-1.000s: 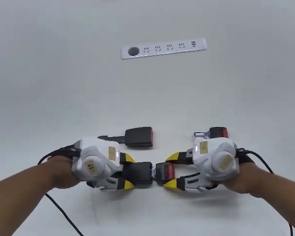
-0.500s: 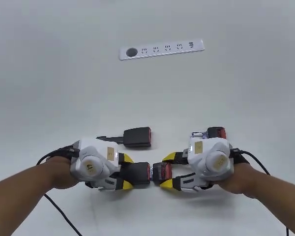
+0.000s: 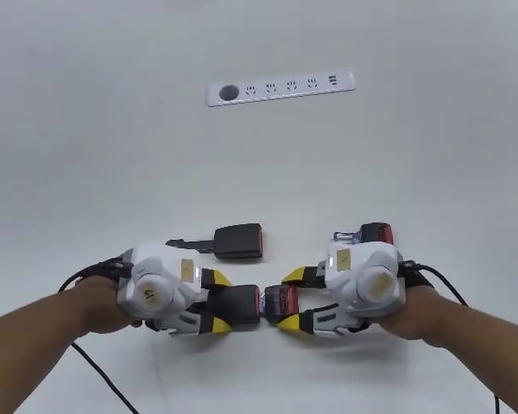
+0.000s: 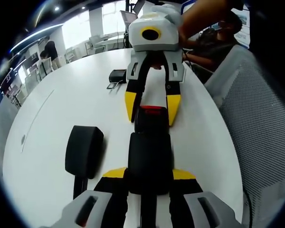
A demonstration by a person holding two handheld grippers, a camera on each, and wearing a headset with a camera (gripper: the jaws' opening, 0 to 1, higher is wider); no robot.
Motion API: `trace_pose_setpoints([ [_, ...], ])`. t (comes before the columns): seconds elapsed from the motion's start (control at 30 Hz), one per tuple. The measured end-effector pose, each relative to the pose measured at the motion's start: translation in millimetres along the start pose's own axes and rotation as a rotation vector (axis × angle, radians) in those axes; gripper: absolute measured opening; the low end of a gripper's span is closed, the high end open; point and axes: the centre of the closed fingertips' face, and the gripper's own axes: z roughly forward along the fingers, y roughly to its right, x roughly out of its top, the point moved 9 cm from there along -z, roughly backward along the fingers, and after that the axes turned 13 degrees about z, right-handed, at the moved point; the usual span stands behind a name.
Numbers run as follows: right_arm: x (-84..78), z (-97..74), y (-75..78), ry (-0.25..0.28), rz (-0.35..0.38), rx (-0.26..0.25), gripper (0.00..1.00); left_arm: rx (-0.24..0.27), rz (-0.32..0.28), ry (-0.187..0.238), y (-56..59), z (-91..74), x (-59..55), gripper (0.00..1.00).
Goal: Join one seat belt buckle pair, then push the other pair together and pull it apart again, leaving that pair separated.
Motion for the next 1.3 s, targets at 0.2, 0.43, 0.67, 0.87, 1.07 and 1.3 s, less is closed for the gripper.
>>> trace_pose_setpoints([
  [0.2,-5.5,-1.3,0.8,0.054,0.027,0.010,0.36,0.009,-0.002,0.028,0.0,-1.7,-4.4,0.34],
  [0.43,-8.6,-1.0,0.2,0.087,0.031,0.009,0.35,0.000,0.007,0.039,-0.5,-1.4,-4.8,0.34],
  [0.67,-11.3,-1.6,-0.6,0.118,0.031,0.007,0.35,-0.006,0.008,0.062,-1.3,-1.4,-7.8,0.33],
  [0.87,-11.3,-2.0,-0.7,0.124,0.022,0.007,0.34,-0.010,0.012,0.070,-1.7,-1.6,-9.0,0.33],
  [1.07,-11.2,-1.8,0.0,0.121,0.018,0.011,0.34,-0.017,0.016,0.073,-2.4,-1.6,-9.8,0.33],
  [1.3,-11.7,-1.8,0.4,0.117,0.011,0.011,0.34,-0.020,0.022,0.073,-2.5,-1.7,-9.7,0.33],
])
